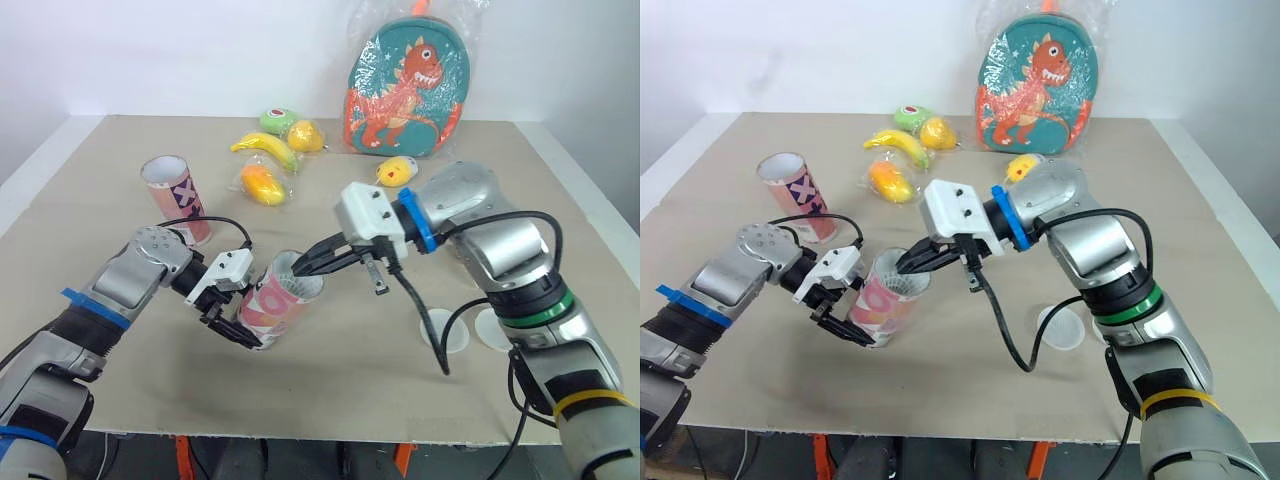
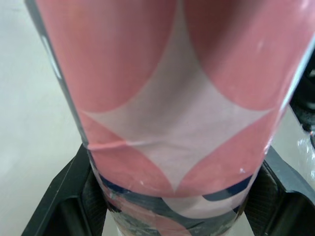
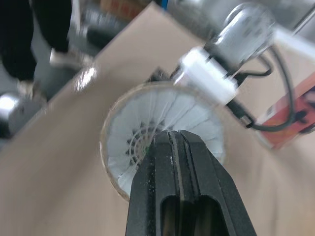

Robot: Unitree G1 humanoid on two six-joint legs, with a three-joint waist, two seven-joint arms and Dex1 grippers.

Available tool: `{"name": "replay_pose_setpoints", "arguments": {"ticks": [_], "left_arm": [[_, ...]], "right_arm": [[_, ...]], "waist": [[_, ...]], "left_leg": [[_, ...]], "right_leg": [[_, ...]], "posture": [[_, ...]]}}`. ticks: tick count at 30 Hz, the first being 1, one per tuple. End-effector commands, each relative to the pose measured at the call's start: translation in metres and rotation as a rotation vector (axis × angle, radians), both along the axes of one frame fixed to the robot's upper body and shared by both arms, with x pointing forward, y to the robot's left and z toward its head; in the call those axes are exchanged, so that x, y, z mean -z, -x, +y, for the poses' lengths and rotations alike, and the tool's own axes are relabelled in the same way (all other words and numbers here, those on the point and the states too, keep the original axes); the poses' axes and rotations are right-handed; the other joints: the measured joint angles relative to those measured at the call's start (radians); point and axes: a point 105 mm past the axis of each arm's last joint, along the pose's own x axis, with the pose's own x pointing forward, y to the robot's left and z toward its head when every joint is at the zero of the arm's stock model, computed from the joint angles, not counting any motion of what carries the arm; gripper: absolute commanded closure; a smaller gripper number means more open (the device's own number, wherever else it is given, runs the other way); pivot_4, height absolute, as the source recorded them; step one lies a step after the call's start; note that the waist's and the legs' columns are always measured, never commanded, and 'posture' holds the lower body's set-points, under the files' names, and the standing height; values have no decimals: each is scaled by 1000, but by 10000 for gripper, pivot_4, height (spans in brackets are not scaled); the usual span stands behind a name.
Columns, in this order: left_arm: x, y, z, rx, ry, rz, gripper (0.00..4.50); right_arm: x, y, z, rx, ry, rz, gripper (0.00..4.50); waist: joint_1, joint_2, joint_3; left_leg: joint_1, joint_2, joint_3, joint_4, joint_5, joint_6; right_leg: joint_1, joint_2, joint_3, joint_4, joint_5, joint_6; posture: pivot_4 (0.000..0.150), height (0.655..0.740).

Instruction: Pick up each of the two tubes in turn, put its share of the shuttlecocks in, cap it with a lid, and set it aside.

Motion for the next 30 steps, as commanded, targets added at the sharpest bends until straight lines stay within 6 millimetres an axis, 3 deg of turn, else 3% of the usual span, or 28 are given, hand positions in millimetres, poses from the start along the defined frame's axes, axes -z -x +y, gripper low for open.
{"name": "replay_pose_setpoints", "arguments": {"ticks": [1,8,12,16,23,30], "left_arm": [[-14,-2,-5,6,38,-17,14379],[-11,-1,-5,7,32,-8,14379],[-12,-1,-6,0,39,-9,14379],[-14,0,-6,-3,50,-5,14379],[-11,4,-4,-3,50,-6,14379],[-15,6,-13,30,88,-32,14379]], "right_arm": [[4,-5,5,-68,121,-98,43360],[22,-4,11,-192,277,-115,43360],[22,2,31,-259,263,-100,43360],[18,8,36,-288,233,-57,43360],[-16,4,20,-239,144,-9,43360],[-40,2,-22,-136,111,29,43360]], "waist": [[-9,0,3],[-13,0,4],[-18,0,4],[-17,0,4],[-18,1,8],[-15,0,9]], "left_leg": [[0,0,0,0,0,0],[0,0,-5,0,0,0],[0,0,-7,0,0,-1],[0,0,-8,0,1,-1],[0,1,-9,0,1,-1],[-1,1,-10,0,0,-1]], "right_leg": [[0,0,0,0,0,0],[1,1,-3,1,-1,-2],[1,2,-4,3,-1,-3],[3,2,-5,3,-1,-3],[2,2,-6,3,-1,-4],[2,2,-7,3,-2,-5]], "posture": [[1500,7347],[1500,7347],[1500,7347],[1500,7347],[1500,7347],[1500,7347]]}}
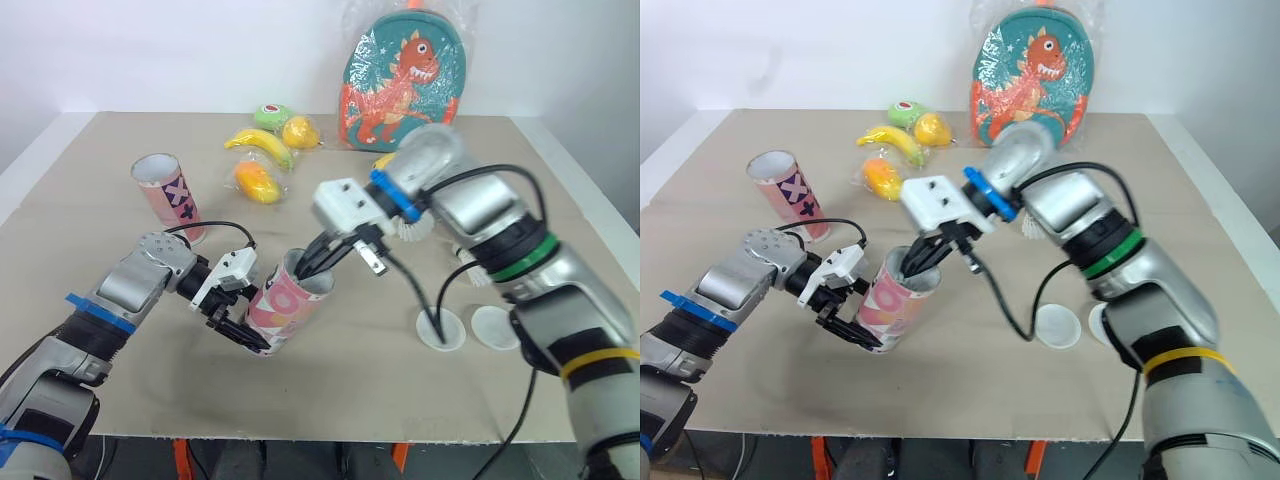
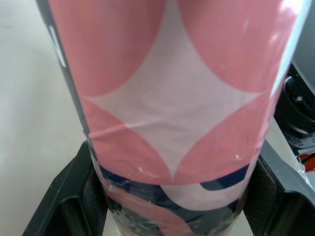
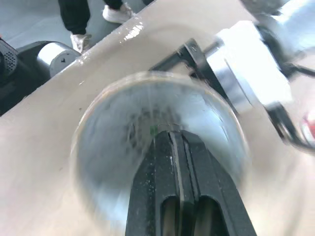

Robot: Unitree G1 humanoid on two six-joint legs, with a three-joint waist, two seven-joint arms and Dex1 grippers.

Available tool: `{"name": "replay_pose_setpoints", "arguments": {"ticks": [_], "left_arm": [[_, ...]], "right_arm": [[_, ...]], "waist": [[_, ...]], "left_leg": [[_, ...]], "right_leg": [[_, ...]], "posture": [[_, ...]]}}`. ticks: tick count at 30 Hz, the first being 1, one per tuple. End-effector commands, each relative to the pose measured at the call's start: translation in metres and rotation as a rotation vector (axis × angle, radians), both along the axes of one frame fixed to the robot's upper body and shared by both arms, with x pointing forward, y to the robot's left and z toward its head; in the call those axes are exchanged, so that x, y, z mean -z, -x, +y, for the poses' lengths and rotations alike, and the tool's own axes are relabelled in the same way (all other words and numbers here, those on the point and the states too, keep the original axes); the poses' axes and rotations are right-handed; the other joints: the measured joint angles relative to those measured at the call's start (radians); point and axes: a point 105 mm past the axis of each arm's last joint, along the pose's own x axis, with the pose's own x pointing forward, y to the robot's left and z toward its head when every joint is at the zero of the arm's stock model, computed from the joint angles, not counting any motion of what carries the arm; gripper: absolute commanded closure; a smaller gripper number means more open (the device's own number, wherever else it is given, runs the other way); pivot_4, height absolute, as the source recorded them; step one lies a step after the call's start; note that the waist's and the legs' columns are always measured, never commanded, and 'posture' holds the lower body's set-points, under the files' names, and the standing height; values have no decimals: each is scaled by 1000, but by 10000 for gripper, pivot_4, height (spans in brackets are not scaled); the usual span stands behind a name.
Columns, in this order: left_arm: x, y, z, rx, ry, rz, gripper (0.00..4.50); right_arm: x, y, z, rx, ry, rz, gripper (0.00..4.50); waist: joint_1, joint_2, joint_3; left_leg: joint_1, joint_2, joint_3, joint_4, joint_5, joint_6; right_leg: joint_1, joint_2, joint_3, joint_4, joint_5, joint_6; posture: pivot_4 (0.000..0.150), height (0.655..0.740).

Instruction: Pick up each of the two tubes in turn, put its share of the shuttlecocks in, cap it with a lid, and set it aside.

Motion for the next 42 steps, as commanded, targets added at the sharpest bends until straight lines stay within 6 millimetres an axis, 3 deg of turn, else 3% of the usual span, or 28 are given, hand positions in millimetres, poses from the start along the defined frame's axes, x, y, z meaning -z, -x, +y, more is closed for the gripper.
{"name": "replay_pose_setpoints", "arguments": {"ticks": [1,5,9,14,17,22,27,32,41,42], "left_arm": [[-15,0,-11,38,66,-61,14379],[-19,0,-21,56,108,-94,14379],[-24,-3,-28,56,157,-161,14379],[-25,-5,-38,29,244,-196,14379],[-19,-5,-43,20,277,-223,14379],[-9,-1,-60,5,372,-220,14379],[-4,-2,-72,-9,420,-209,14379],[7,-10,-83,-32,432,-278,14379],[12,-9,-85,-33,436,-305,14379],[12,-9,-85,-33,437,-303,14379]], "right_arm": [[-21,8,-16,-12,-26,-15,43360],[-27,8,-31,42,-65,-42,43360],[-32,9,-65,162,-125,-61,43360],[-36,14,-124,424,-189,-21,43360],[-26,15,-145,533,-181,2,35533],[27,23,-164,651,-86,103,12330],[68,19,-172,723,-15,180,12330],[97,-21,-186,892,6,160,12330],[113,-6,-189,799,123,200,12330],[114,-5,-189,793,135,200,14615]], "waist": [[0,0,0],[-3,0,0],[3,-1,1],[7,-1,1],[3,-1,1],[-2,-1,1],[-6,1,2],[-12,1,2],[-15,1,2],[-15,1,2]], "left_leg": [[0,0,0,0,0,0],[0,0,0,0,0,0],[-1,0,0,0,0,0],[-2,-1,-1,1,0,1],[-2,-1,0,1,-1,1],[1,-1,0,1,-1,1],[2,-1,1,4,0,0],[3,-2,2,8,1,-1],[2,-3,1,5,3,-3],[2,-3,1,4,3,-3]], "right_leg": [[0,0,0,0,0,0],[-1,1,0,0,0,-1],[0,0,0,0,-1,0],[0,-1,-1,-1,-1,0],[0,-2,0,-1,-1,1],[2,-1,0,-1,-1,1],[3,-1,2,0,1,5],[6,-1,3,-2,3,12],[5,-1,4,-2,5,9],[5,-1,4,-2,5,9]], "posture": [[1500,7347],[1500,7347],[1500,7347],[1500,7347],[1500,7347],[1500,7347],[1500,7347],[1500,7347],[1500,7347],[1500,7347]]}}
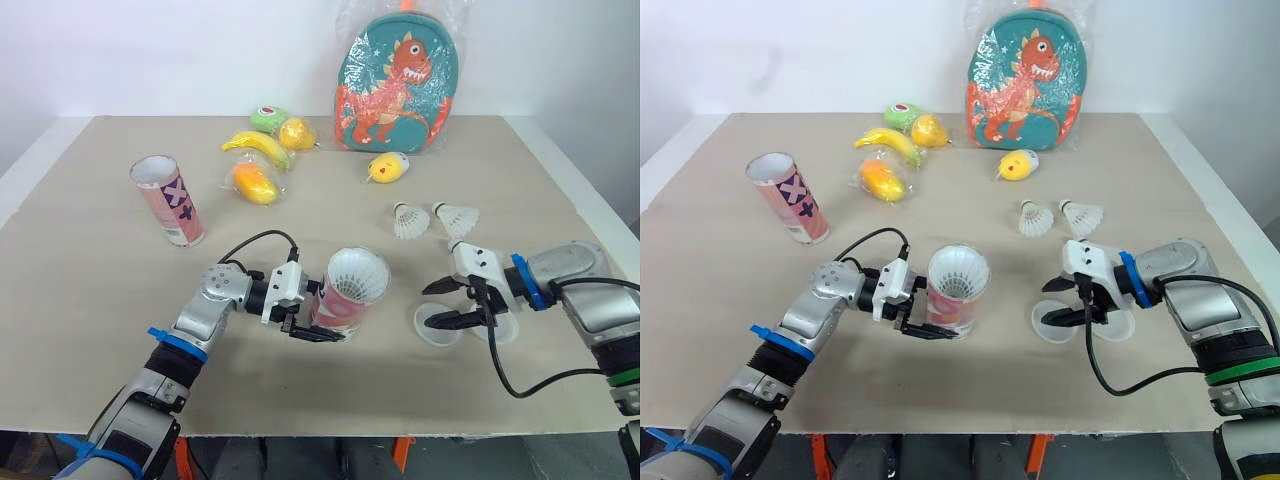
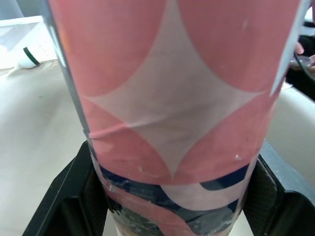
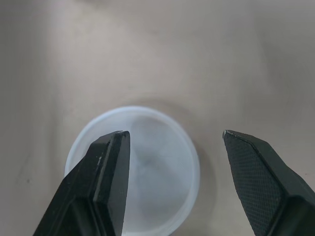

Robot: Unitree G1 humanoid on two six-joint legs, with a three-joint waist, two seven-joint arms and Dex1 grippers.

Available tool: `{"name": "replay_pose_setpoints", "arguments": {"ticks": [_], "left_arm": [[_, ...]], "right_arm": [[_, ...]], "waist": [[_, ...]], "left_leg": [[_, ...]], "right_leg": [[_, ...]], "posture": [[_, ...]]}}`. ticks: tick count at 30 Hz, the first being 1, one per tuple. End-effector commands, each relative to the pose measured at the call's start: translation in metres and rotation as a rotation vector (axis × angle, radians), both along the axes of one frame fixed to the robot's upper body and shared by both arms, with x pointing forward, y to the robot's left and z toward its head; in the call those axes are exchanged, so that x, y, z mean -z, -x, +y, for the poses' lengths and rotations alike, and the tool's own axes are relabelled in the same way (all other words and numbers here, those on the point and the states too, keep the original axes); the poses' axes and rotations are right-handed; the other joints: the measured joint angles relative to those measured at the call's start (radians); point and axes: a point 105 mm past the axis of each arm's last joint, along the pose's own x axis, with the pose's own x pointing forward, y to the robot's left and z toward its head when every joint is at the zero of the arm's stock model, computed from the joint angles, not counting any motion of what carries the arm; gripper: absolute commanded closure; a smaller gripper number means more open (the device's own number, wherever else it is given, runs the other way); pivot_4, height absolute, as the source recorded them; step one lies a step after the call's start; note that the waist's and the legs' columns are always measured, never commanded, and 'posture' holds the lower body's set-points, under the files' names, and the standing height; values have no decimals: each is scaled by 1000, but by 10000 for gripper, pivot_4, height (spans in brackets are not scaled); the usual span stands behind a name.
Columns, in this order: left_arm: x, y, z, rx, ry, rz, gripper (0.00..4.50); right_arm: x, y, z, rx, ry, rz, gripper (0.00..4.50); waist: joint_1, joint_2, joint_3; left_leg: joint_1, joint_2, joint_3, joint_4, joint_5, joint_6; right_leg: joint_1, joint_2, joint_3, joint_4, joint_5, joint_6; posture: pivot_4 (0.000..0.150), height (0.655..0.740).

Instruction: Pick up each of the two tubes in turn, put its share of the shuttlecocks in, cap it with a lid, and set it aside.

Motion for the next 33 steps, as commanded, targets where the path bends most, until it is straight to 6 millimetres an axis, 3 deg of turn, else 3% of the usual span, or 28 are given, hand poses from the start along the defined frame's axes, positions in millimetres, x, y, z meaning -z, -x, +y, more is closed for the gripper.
{"name": "replay_pose_setpoints", "arguments": {"ticks": [1,3,5,6,7,16,23,25,27,29,33], "left_arm": [[-6,1,0,0,25,-29,14379],[-6,0,0,-5,29,-22,14379],[-5,-1,-1,-12,33,-13,14379],[-5,-1,-1,-15,35,-7,14379],[-5,0,-1,-15,41,3,14379],[1,0,4,-11,4,13,14379],[2,-2,4,-17,8,23,14379],[3,-2,4,-11,6,30,14379],[5,-1,3,3,-7,38,14379],[7,-1,3,17,-21,47,14379],[8,-3,2,43,-48,53,14379]], "right_arm": [[-3,3,-6,-26,48,-6,17508],[-3,3,-5,-34,53,-5,25275],[-4,2,-2,-43,42,-9,35785],[-5,1,0,-46,36,-10,38174],[-7,1,2,-54,27,-14,44667],[-53,11,29,-82,-229,-47,44667],[-126,19,34,-130,-322,-224,44667],[-143,21,41,-157,-342,-266,44667],[-167,26,61,-232,-383,-308,44667],[-175,35,80,-312,-405,-286,44667],[-165,37,110,-399,-355,-258,44667]], "waist": [[0,0,0],[0,0,0],[0,0,0],[-1,0,0],[-1,0,0],[-3,0,0],[-3,0,0],[-4,0,0],[-7,0,0],[-6,1,0],[-6,0,0]], "left_leg": [[0,0,0,0,0,0],[0,0,0,0,0,0],[0,0,0,0,0,0],[0,0,0,0,0,0],[0,0,0,0,0,0],[0,0,-1,0,0,0],[0,0,0,0,0,0],[0,0,-1,0,0,0],[1,0,-1,-1,0,0],[1,0,0,-2,0,0],[1,1,-1,-2,0,0]], "right_leg": [[0,0,0,0,0,0],[0,0,0,0,0,0],[0,0,0,0,0,1],[0,0,0,0,0,1],[0,0,0,0,0,1],[1,0,0,0,1,0],[0,0,0,0,0,1],[0,0,0,0,0,1],[0,0,0,0,0,1],[-1,0,0,0,0,0],[-1,1,-1,0,-1,-1]], "posture": [[1500,7347],[1500,7347],[1500,7347],[1500,7347],[1500,7347],[1500,7347],[1500,7347],[1500,7347],[1500,7347],[1500,7347],[1500,7347]]}}
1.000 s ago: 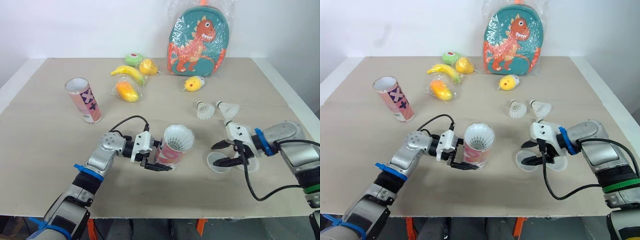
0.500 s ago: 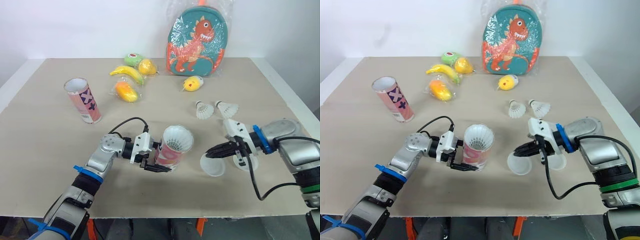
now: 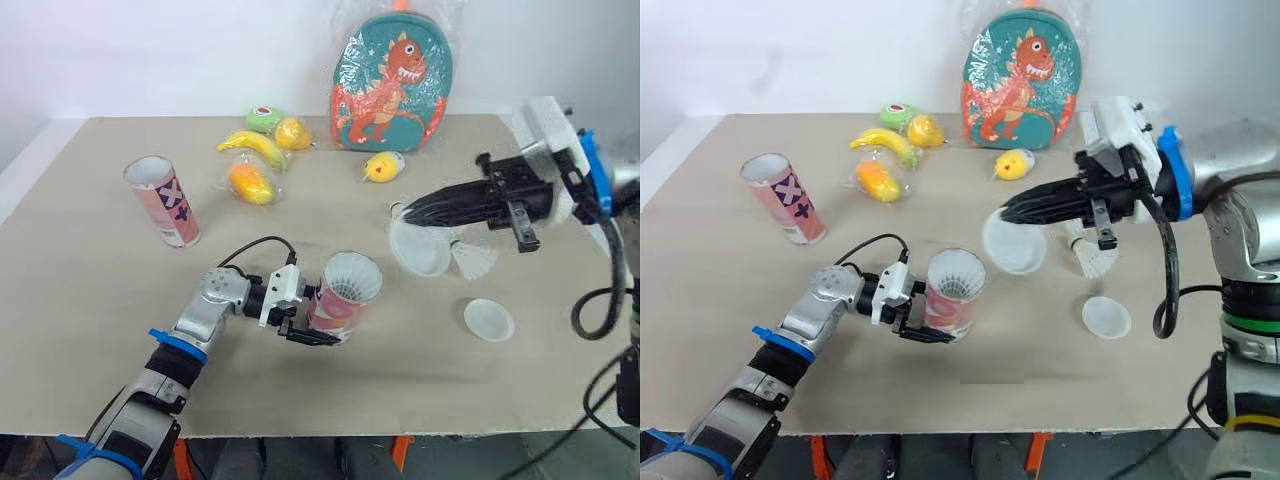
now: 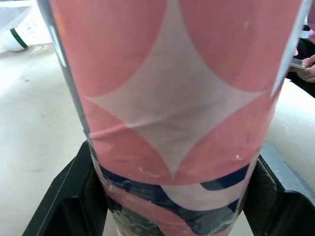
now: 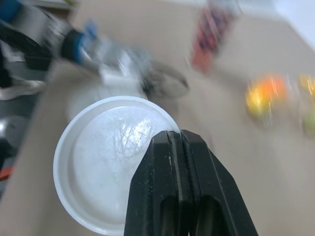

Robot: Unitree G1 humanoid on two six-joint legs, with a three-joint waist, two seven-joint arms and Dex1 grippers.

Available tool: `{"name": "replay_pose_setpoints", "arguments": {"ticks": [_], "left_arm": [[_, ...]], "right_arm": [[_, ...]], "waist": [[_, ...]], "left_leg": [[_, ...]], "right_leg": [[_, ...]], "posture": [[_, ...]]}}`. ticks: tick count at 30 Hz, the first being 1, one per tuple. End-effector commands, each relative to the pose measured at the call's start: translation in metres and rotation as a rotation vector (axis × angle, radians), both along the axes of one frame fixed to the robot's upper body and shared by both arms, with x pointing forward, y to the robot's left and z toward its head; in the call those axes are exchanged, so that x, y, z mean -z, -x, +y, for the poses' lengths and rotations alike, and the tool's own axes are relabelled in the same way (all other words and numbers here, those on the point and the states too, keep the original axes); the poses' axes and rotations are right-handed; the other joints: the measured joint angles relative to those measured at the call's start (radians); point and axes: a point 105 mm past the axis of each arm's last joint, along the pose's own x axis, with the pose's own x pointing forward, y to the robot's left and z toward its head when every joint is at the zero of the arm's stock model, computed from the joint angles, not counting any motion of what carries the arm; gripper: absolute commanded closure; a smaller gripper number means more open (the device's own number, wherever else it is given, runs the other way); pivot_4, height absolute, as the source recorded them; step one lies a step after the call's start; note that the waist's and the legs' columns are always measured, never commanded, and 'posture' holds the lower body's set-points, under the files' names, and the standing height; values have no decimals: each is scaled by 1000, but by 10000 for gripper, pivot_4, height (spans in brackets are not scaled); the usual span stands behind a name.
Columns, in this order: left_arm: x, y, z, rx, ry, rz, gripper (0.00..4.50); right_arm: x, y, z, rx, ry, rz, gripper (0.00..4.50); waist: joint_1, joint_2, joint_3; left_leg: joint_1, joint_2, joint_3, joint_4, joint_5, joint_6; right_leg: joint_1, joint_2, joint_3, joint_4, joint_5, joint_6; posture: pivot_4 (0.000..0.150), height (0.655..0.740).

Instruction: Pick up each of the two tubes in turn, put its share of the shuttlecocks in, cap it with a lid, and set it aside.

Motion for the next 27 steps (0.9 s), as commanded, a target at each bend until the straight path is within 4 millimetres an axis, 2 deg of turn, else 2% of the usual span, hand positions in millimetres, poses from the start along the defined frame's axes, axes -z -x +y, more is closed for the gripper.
{"name": "replay_pose_setpoints", "arguments": {"ticks": [1,5,11,21,27], "left_arm": [[-2,-2,-2,28,-19,-11,14379],[-3,-4,-5,45,-26,-7,14379],[0,-2,-5,53,-31,0,14379],[0,-2,-4,47,-31,1,14379],[0,-3,-4,49,-29,5,14379]], "right_arm": [[7,0,22,-50,59,-18,44667],[18,-12,41,-86,153,-64,44667],[25,-25,50,-104,238,-124,44667],[20,-18,45,-136,260,-144,44667],[15,-8,49,-144,227,-182,44667]], "waist": [[0,0,0],[2,0,0],[3,0,0],[2,0,0],[2,0,0]], "left_leg": [[-1,0,0,0,0,0],[-1,0,0,0,0,0],[-1,0,0,0,0,0],[-1,0,0,0,0,0],[-1,0,0,0,0,0]], "right_leg": [[0,0,0,0,0,0],[-1,0,0,0,0,0],[-1,-1,0,0,0,0],[-1,0,0,0,0,-1],[-1,0,0,0,0,-1]], "posture": [[1500,7347],[1500,7347],[1500,7347],[1500,7347],[1500,7347]]}}
